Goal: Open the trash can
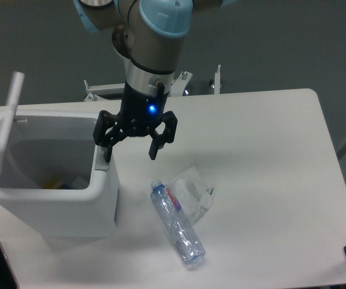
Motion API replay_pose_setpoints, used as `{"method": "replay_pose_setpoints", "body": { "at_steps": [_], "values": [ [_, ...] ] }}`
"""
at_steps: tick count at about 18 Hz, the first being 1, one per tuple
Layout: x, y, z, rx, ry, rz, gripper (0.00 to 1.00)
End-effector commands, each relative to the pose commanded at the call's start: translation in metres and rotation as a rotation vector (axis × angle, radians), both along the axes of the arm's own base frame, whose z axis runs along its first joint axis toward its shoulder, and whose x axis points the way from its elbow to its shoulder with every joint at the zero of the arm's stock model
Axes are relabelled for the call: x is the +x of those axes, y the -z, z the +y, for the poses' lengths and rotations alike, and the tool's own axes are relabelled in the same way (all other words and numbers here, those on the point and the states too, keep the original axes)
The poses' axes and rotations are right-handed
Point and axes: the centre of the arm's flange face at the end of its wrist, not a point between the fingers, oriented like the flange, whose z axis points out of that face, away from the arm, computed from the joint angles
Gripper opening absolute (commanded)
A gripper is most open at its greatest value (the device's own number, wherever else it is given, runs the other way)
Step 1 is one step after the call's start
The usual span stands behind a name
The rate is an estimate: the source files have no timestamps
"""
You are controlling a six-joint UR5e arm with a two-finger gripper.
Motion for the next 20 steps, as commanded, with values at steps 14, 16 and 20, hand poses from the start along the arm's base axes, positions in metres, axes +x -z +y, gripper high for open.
{"method": "replay_pose_setpoints", "body": {
  "at_steps": [14,16,20],
  "values": [
    [-0.094,-0.058,-0.094,-0.231,-0.11,0.326,1.0],
    [-0.105,-0.055,-0.119,-0.302,0.019,0.356,1.0],
    [-0.12,-0.06,-0.183,-0.376,0.169,0.397,1.0]
  ]
}}
